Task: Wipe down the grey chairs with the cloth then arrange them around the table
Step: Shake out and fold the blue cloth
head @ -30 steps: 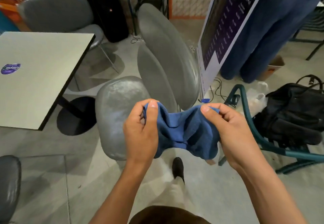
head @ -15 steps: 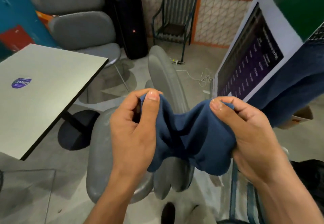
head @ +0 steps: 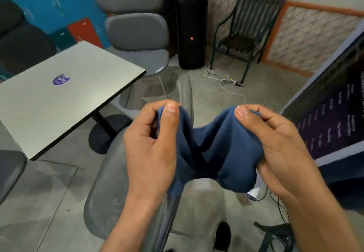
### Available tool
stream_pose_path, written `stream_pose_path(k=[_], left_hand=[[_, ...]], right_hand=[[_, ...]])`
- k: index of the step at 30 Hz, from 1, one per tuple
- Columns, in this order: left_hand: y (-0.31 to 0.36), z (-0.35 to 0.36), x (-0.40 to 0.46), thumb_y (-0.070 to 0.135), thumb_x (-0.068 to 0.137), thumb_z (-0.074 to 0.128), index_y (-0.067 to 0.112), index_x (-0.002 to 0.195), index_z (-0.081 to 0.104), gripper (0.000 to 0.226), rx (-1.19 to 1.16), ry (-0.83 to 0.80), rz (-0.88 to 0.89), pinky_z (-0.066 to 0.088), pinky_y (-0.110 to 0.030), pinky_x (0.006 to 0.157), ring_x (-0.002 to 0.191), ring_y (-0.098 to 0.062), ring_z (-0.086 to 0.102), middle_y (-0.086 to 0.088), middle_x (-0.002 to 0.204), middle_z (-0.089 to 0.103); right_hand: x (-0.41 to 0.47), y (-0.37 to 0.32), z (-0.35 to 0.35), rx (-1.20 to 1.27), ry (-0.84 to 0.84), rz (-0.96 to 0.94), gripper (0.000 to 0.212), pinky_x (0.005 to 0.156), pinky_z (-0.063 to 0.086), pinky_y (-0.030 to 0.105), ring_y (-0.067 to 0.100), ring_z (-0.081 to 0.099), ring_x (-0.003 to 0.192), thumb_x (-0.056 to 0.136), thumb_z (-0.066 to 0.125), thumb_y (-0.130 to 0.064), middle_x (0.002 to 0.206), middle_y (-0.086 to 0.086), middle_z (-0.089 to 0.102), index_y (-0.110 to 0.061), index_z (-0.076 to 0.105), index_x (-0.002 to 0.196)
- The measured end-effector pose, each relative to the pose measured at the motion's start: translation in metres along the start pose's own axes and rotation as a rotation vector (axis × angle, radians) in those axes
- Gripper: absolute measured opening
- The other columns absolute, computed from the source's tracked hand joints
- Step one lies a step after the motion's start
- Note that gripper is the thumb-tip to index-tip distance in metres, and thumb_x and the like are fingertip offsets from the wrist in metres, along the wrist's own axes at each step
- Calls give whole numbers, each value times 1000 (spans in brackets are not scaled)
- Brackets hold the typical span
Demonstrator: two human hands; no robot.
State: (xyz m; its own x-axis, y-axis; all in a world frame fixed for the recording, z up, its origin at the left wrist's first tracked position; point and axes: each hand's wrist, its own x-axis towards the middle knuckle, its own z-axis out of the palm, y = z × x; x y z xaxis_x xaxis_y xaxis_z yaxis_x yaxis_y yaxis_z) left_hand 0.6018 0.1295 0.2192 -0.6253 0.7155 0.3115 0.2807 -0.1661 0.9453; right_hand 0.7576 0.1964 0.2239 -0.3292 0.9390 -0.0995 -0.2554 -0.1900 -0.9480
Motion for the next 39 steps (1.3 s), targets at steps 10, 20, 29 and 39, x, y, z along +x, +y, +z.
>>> stream_pose_path(k=[10,20,29,39], left_hand=[[-27,113,26,24,103,58,23,86,70,21,36,9,-100,47,-21,62,67,-10,56,-1,74,65],[-87,213,134,28,103,57,24,87,69,21,47,-36,-149,49,-20,64,69,-7,58,5,75,64],[-142,317,308,26,104,57,22,88,69,21,25,-147,-148,46,-16,66,71,-2,60,11,74,64],[-192,409,470,27,105,56,22,93,69,19,55,-164,-96,46,-13,69,75,1,61,14,78,66]], right_hand=[[81,-13,-81,-16,16,108,14,56,51,20,9,61,61,80,68,-32,69,0,64,-18,72,79],[224,-3,-129,-33,98,156,23,67,56,27,13,66,73,81,69,-33,81,4,69,-13,72,92],[415,-19,-151,-22,219,124,15,75,57,33,17,70,82,87,68,-29,86,5,73,-15,74,89],[602,-41,-182,-34,304,96,11,78,55,37,18,72,88,93,69,-26,93,5,75,-18,75,92]])
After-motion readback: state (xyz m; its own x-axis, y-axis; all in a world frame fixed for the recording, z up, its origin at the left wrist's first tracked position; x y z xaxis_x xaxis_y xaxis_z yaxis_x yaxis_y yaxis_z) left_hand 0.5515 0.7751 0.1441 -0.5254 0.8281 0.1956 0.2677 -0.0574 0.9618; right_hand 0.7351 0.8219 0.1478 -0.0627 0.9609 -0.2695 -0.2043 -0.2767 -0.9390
